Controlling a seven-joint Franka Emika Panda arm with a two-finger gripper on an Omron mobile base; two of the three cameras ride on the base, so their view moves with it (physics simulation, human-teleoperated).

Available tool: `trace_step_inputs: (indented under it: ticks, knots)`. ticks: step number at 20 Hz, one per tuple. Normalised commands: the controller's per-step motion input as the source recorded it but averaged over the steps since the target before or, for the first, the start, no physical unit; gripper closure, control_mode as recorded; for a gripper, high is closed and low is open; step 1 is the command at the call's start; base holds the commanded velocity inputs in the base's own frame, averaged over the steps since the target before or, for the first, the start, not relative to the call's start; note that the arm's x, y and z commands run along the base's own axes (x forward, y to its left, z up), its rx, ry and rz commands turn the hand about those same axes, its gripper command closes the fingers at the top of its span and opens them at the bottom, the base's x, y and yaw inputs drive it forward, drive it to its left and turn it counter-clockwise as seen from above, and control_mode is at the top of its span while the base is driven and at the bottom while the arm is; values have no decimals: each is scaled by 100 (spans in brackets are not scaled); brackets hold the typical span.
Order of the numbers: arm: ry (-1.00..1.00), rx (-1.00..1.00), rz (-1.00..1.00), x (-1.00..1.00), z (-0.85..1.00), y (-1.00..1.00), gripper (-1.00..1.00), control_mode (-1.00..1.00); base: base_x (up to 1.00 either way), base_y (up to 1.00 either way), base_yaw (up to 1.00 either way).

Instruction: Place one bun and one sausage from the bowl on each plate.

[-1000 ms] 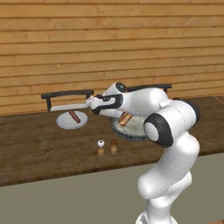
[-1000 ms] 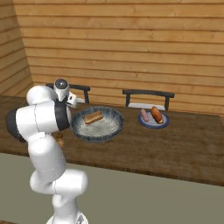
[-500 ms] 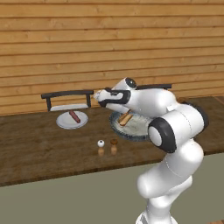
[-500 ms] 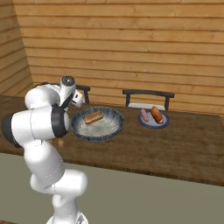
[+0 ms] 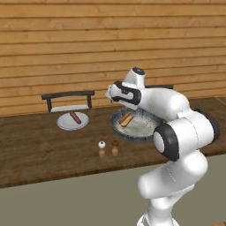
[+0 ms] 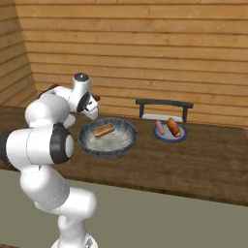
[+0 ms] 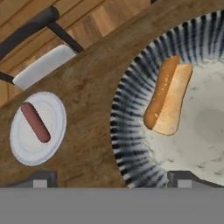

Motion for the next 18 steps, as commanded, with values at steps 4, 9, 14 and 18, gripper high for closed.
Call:
trace_step_inputs:
  ticks: [4,9,14,18]
  knots:
    - [15,0,0,-15,-1,-53,-100,-100,0,0,0]
    - [7,0,0,-9,-27,-51,-100,-100,0,0,0]
    - [3,0,0,0,-31,-36,-100,-100,0,0,0]
    - [0,0,0,14,-48,-24,-100,-100,0,0,0]
